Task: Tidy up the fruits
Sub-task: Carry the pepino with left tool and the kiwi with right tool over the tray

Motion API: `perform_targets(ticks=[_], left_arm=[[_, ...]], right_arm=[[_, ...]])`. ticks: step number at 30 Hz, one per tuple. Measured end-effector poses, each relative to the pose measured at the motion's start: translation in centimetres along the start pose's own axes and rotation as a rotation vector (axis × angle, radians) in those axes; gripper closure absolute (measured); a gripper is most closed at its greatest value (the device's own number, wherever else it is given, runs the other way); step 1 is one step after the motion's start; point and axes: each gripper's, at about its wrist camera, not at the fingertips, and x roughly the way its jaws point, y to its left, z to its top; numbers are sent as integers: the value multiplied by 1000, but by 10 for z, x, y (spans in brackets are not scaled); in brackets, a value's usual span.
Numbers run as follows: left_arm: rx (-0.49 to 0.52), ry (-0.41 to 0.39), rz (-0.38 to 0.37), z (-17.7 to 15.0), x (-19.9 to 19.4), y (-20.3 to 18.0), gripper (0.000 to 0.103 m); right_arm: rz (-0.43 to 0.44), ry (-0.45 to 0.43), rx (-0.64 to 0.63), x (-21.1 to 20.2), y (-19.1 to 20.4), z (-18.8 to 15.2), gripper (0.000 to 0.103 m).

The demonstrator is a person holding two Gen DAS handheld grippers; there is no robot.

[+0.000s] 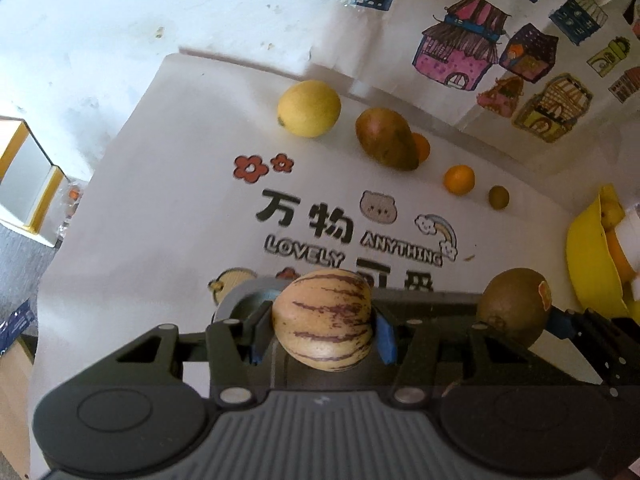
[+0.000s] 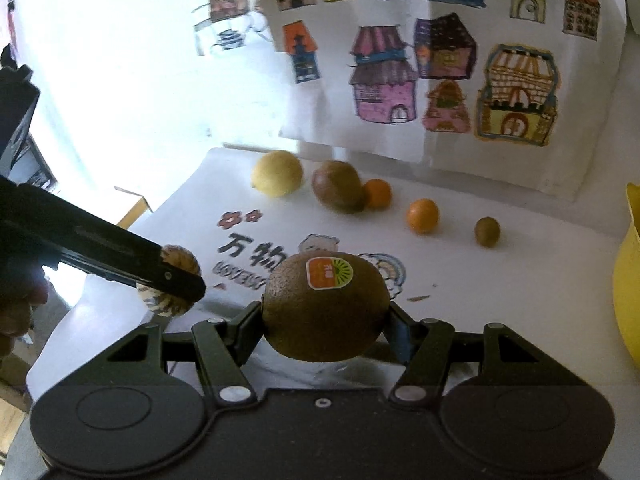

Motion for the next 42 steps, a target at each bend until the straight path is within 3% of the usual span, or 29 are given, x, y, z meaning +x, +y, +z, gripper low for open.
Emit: perform_targets(ticks=[24, 34, 42], left_arm=[[95, -3, 8, -44, -36, 22, 47], [189, -34, -37, -47, -41, 24, 47], [265, -15, -58, -49, -30, 21, 47]], right_arm=[[50, 21, -79, -43, 44, -36, 37], [91, 53, -171, -40, 61, -45, 37], [135, 103, -264, -28, 64, -44, 37]])
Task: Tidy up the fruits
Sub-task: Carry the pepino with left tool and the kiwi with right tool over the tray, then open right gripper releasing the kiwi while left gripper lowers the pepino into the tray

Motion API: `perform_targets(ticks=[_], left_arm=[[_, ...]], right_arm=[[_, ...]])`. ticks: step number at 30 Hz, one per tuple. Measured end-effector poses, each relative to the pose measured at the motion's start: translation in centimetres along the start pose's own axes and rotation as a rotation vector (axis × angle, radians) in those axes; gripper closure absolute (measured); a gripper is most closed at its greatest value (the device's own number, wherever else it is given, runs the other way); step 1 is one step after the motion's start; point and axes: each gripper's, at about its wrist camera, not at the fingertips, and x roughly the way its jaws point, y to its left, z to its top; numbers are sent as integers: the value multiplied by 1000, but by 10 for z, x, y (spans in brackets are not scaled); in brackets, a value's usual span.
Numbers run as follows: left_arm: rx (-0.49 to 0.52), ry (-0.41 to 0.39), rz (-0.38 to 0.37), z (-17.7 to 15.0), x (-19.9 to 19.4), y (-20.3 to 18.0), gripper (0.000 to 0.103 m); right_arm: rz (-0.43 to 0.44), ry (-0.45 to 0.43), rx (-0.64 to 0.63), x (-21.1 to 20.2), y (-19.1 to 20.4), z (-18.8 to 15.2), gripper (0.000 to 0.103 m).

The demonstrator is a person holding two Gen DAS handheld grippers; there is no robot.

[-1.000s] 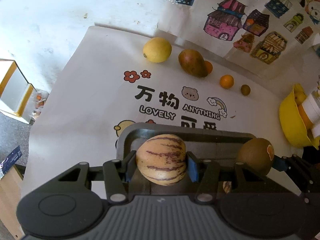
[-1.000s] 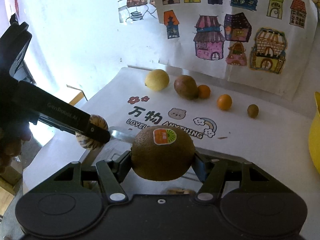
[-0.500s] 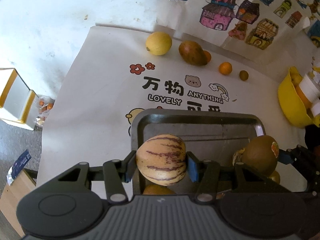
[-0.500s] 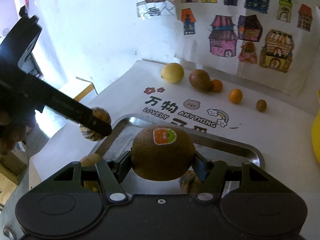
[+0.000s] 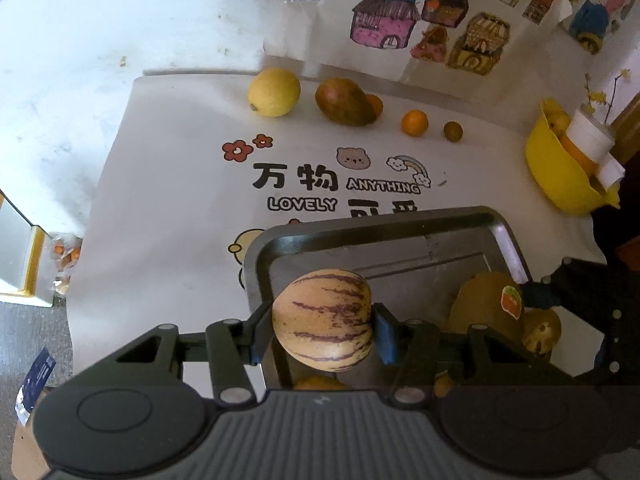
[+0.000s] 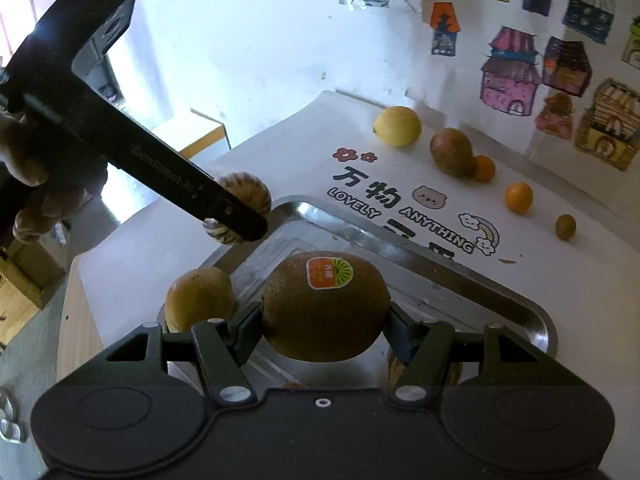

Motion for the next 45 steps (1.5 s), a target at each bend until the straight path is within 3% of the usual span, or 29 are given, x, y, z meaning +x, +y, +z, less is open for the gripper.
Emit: perform_targets(ticks=[15, 45], left_arm=[[-15, 26, 15, 7, 17, 11, 47], [-23, 145, 68, 11, 50, 1, 47]], right_arm=[[49, 53, -150, 21, -8, 2, 37], [45, 160, -282, 42, 2, 2, 37]])
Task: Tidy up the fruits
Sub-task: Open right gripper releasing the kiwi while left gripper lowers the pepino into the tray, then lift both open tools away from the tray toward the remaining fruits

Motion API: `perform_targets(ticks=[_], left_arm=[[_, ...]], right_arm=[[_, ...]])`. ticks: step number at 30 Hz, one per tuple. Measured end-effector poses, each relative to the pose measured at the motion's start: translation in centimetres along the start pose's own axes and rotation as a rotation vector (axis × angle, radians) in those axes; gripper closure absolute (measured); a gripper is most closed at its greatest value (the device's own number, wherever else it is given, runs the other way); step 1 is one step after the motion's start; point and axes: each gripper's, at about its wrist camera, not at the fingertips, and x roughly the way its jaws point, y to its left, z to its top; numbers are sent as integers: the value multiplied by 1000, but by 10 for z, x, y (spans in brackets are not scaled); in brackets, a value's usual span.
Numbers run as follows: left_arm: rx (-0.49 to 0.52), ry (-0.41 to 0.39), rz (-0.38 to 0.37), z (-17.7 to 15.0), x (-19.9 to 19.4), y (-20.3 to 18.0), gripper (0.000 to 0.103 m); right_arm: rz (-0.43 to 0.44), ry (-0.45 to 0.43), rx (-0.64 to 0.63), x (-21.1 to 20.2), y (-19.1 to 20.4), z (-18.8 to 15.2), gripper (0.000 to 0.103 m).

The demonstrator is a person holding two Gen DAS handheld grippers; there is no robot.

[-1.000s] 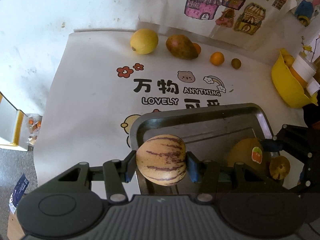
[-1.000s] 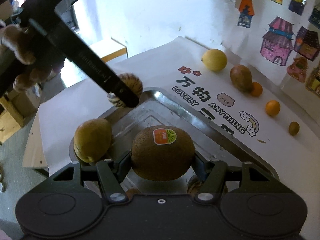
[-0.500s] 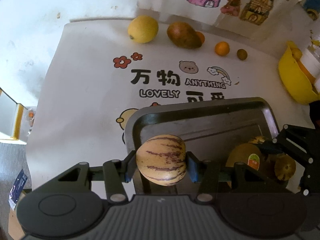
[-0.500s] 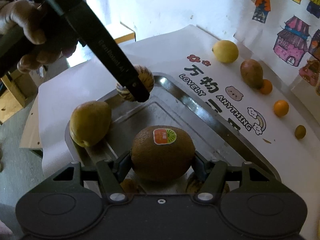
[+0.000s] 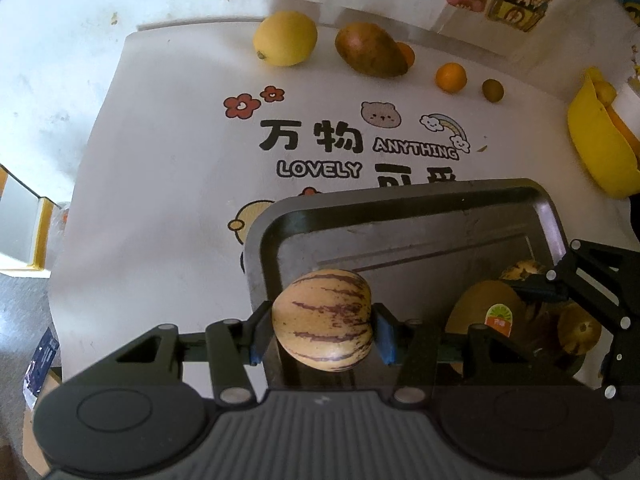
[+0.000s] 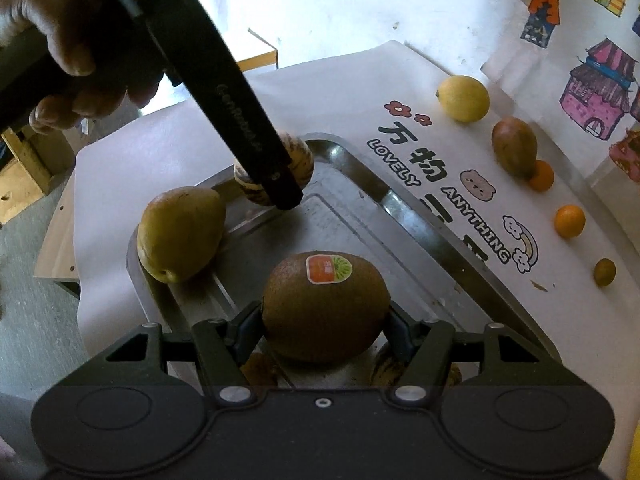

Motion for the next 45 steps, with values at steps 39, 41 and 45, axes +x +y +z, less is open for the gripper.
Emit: perform_targets(ticks=[39, 41, 45], left_arm=[[-25, -109, 90, -67, -75, -10, 0], [0, -107, 102, -76, -77, -13, 0], [47, -97, 125, -91, -77, -18, 0]], right_arm=[[-166, -14, 289, -65, 39, -41, 3], [-177, -7, 312, -68, 40, -45, 2], [-210, -4, 350, -73, 40, -50, 1]])
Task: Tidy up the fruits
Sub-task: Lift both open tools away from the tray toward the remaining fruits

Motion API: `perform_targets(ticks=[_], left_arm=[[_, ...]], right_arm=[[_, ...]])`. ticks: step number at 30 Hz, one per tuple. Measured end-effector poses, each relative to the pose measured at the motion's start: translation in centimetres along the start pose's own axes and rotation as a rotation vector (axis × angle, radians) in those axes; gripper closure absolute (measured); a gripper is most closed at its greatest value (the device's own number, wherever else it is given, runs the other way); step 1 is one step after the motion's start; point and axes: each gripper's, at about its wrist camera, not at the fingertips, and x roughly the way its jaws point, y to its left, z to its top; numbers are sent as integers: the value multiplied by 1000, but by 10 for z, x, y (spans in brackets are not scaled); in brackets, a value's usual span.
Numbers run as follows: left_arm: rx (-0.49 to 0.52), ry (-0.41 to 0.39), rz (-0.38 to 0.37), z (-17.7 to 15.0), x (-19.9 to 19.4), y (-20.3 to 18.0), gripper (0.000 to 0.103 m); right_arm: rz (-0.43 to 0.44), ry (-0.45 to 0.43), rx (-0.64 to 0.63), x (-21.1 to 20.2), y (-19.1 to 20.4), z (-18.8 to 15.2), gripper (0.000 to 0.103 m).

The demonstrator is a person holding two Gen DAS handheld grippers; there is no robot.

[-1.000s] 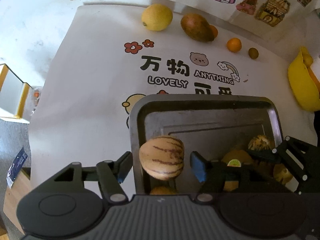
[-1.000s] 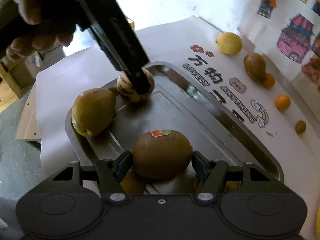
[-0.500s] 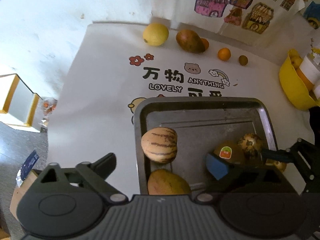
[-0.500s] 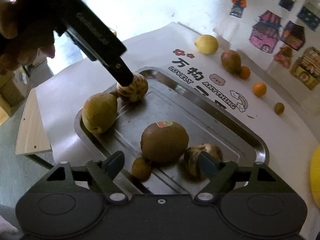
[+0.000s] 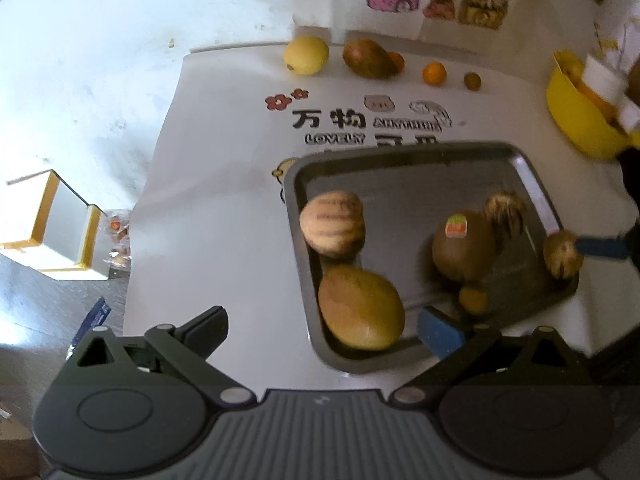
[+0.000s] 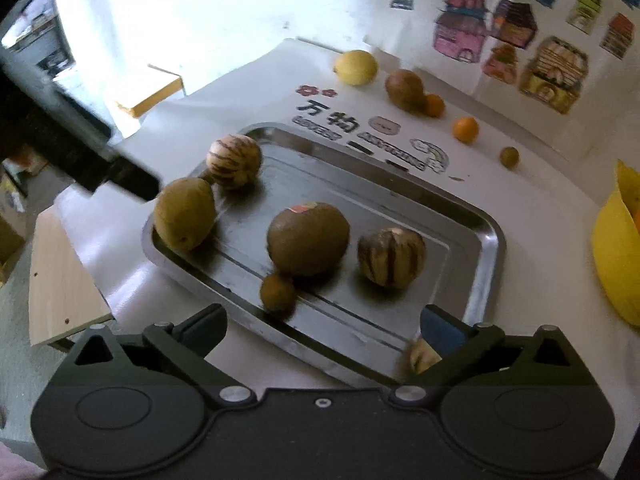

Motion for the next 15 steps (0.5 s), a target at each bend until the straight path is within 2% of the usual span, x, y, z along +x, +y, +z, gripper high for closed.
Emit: perform_targets(ticks=[15], left_arm=[[94, 42, -1, -23, 8, -21, 0]], right_arm=[[-119, 50, 165, -8, -37, -29, 1]])
